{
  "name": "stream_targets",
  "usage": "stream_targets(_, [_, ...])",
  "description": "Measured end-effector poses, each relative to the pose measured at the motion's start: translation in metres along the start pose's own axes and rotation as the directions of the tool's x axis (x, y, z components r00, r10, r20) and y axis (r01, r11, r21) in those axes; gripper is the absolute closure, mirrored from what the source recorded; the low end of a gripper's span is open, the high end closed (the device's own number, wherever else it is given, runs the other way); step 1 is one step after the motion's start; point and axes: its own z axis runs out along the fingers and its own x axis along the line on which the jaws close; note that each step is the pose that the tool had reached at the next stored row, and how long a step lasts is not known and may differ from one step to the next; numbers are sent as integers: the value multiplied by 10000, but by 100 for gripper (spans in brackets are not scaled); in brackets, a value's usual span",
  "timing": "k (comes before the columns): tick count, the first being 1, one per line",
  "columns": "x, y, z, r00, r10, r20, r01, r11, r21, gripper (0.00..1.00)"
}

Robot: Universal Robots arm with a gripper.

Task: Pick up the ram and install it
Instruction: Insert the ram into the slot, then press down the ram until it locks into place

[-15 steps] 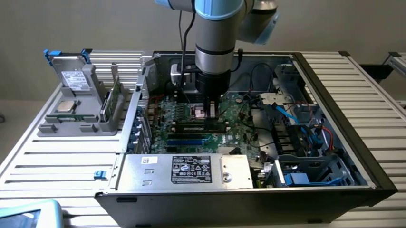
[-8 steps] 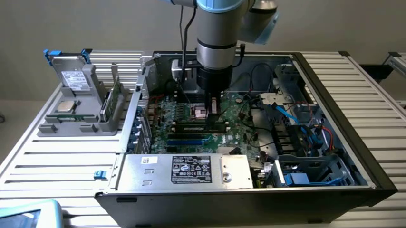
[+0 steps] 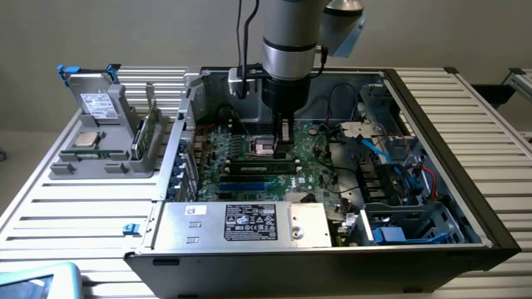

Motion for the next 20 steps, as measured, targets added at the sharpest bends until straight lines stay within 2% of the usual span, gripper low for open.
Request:
stream_targets(10, [0,0,-1,10000,-1,-1,1,10000,0,73])
stream_targets(12, [0,-1,0,10000,-1,-1,1,10000,0,75])
stream_targets(14, [0,0,0,10000,0,-1,0,10000,0,87])
stream_targets(20, [-3,-31,16,10000,3,-3,-3,10000,-1,89])
